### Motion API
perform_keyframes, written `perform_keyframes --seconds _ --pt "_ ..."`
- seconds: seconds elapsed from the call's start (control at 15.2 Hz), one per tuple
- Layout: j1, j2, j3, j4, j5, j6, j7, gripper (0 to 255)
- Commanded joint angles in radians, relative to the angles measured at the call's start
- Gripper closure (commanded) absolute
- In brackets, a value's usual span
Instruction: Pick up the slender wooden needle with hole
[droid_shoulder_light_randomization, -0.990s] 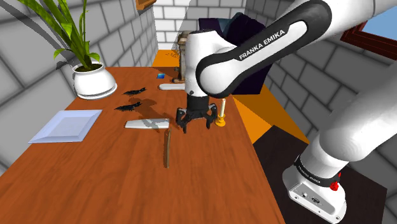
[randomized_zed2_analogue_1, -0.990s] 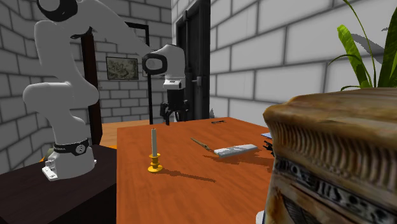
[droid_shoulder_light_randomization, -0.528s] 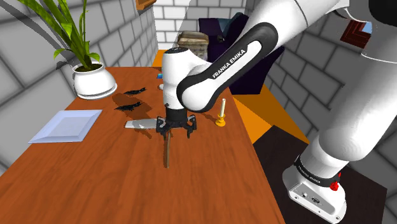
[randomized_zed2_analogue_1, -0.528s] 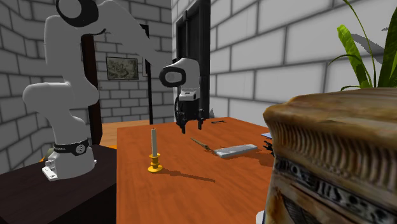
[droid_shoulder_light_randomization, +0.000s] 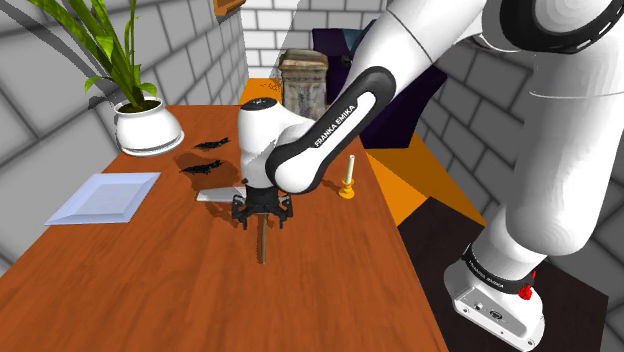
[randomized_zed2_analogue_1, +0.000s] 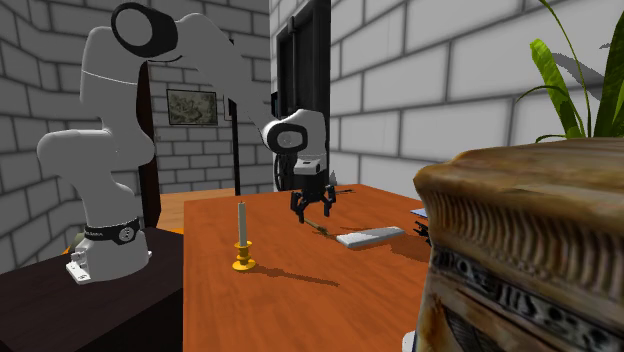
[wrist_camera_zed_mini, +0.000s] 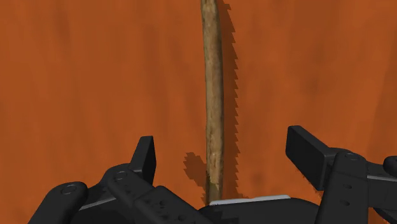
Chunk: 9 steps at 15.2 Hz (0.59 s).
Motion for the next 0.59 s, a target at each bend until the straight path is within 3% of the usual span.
perform_keyframes --seconds 0.0,0.2,0.26,0.53 --pt "0.010 0.024 -0.012 -0.002 -0.021 0.024 0.014 0" --pt "0.018 0.042 -0.022 -0.003 -0.035 0.041 0.023 0" --pt "0.018 0.042 -0.022 -0.004 -0.035 0.042 0.023 255" --pt "0.016 0.041 -0.022 -0.007 -0.035 0.044 0.022 255"
